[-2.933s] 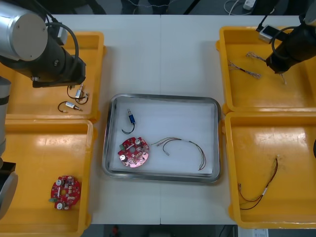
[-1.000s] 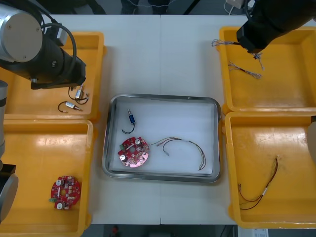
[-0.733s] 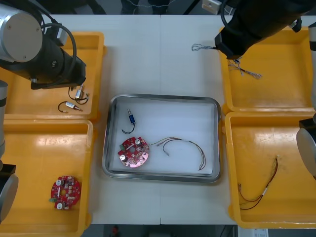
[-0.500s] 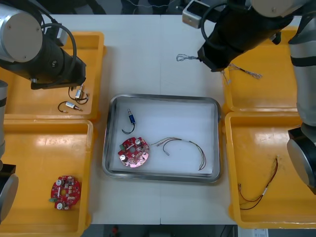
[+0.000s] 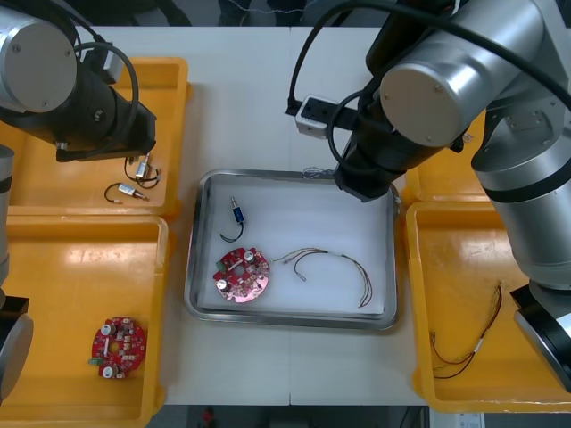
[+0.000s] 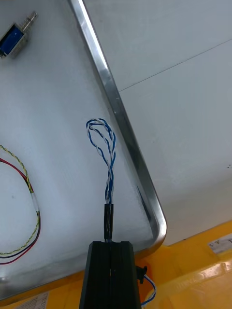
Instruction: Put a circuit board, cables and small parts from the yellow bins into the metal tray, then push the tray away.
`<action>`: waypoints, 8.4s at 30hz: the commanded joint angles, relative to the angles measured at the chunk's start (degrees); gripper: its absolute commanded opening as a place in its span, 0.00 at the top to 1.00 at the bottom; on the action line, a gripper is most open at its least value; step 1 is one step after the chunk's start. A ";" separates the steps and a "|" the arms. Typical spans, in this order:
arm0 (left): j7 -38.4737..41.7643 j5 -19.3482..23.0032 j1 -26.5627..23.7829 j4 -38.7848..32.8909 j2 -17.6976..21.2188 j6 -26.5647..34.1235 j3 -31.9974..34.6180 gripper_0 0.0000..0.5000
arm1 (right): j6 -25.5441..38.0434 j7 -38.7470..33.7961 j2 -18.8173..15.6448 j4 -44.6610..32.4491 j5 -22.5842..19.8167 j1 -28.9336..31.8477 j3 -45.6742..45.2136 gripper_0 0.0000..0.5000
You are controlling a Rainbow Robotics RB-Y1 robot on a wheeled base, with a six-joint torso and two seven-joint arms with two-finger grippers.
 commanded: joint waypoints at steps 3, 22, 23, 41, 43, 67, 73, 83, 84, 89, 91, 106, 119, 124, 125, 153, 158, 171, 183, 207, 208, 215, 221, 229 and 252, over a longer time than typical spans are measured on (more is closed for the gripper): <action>2.81 0.63 0.39 -2.19 -0.62 0.39 1.47 0.99 | -3.84 2.50 2.11 -2.16 2.73 1.75 5.55 1.00; 3.07 0.90 0.39 -2.11 -0.62 0.39 1.47 0.99 | -13.77 6.80 0.44 4.34 7.22 4.39 12.93 1.00; 3.16 0.90 0.47 -2.19 -0.62 0.39 1.56 1.00 | -14.48 7.07 0.44 5.13 7.66 4.47 13.37 1.00; 3.34 1.07 0.47 -2.19 -0.62 0.39 1.47 0.99 | -17.38 8.21 -1.41 8.47 6.95 5.70 13.63 0.98; 3.34 1.07 0.39 -2.19 -0.62 0.39 1.47 0.99 | -17.20 7.77 -1.58 8.47 6.69 5.79 13.55 0.55; 11.95 1.42 -1.72 -2.46 -0.70 0.39 -8.02 0.99 | 0.34 4.08 -1.76 -3.74 4.49 5.62 3.09 0.00; 17.14 1.42 -2.78 -2.46 -1.76 -0.10 -13.29 0.99 | 0.34 -1.55 -1.85 -7.17 3.53 5.70 -2.01 0.00; 24.69 -1.48 -2.78 -1.49 -5.10 -8.36 -22.87 1.00 | 0.34 -18.95 -4.92 -11.30 2.21 5.70 -11.15 0.00; 24.69 -1.48 -2.78 -1.49 -5.10 -8.36 -22.87 1.00 | 0.34 -18.95 -4.92 -11.30 2.21 5.70 -11.15 0.00; 26.10 -3.94 -2.78 2.55 -6.94 -14.07 -28.23 0.99 | 0.34 -28.44 -7.21 -11.30 1.24 6.58 -14.93 0.00; 26.54 -5.17 -2.78 4.93 -7.65 -17.06 -30.26 0.99 | 0.34 -30.99 -8.26 -11.30 0.54 7.02 -16.95 0.00; 28.56 -8.16 -2.69 11.78 -9.58 -24.53 -36.94 0.99 | 0.34 -39.52 -13.80 -13.50 -4.03 15.72 -29.08 0.00; 29.70 -8.68 -2.78 11.08 -9.58 -24.09 -36.94 0.00 | 0.34 -40.31 -15.29 -13.50 -5.35 22.93 -35.94 0.00; 29.62 -8.68 -2.78 8.09 -9.58 -20.14 -34.56 0.00 | 0.34 -40.48 -15.29 -13.50 -5.44 25.04 -36.29 0.00; 29.44 -8.16 -2.69 6.60 -9.49 -18.21 -33.60 0.00 | 0.34 -40.48 -15.29 -13.59 -5.35 25.65 -36.46 0.00; 12.83 16.80 9.00 -18.98 12.04 0.39 -2.75 0.00 | 0.34 -40.83 -16.44 -13.68 -5.97 31.63 -37.78 0.00; 7.64 20.50 13.48 -19.07 15.91 0.39 3.49 0.00 | 0.34 -40.66 -17.05 -14.38 -6.76 31.63 -37.52 0.00; -5.89 21.38 25.61 -19.68 19.34 0.39 14.48 0.00 | 0.34 -40.48 -20.66 -19.74 -15.46 24.16 -26.80 0.00; -8.53 21.11 31.06 -21.44 19.16 0.39 18.17 0.00 | 0.34 -39.52 -20.57 -20.27 -19.15 12.82 -11.15 0.00; -8.62 21.29 31.32 -21.88 18.81 0.39 18.79 0.00 | 0.34 -33.36 -15.47 -20.79 -17.74 4.03 6.34 0.00; -8.62 21.29 31.32 -21.88 18.81 0.39 18.79 0.00 | 0.34 -33.19 -15.38 -20.79 -17.83 3.77 6.78 0.00; -8.62 21.29 31.32 -21.88 18.81 0.39 18.79 0.00 | 0.34 -26.68 -12.66 -21.32 -14.40 2.19 12.14 0.00; -8.62 21.29 31.32 -21.88 18.81 0.39 18.79 0.00 | 0.34 -25.10 -9.84 -21.15 -11.15 0.34 16.97 0.00; -8.62 21.29 31.32 -21.88 18.81 0.39 18.79 0.00 | 0.34 -23.34 -5.36 -19.83 -6.49 -0.54 24.36 0.00; -8.62 21.29 31.32 -21.88 18.81 0.39 18.79 0.00 | -7.53 -17.45 -2.64 -12.97 2.29 5.18 36.31 0.00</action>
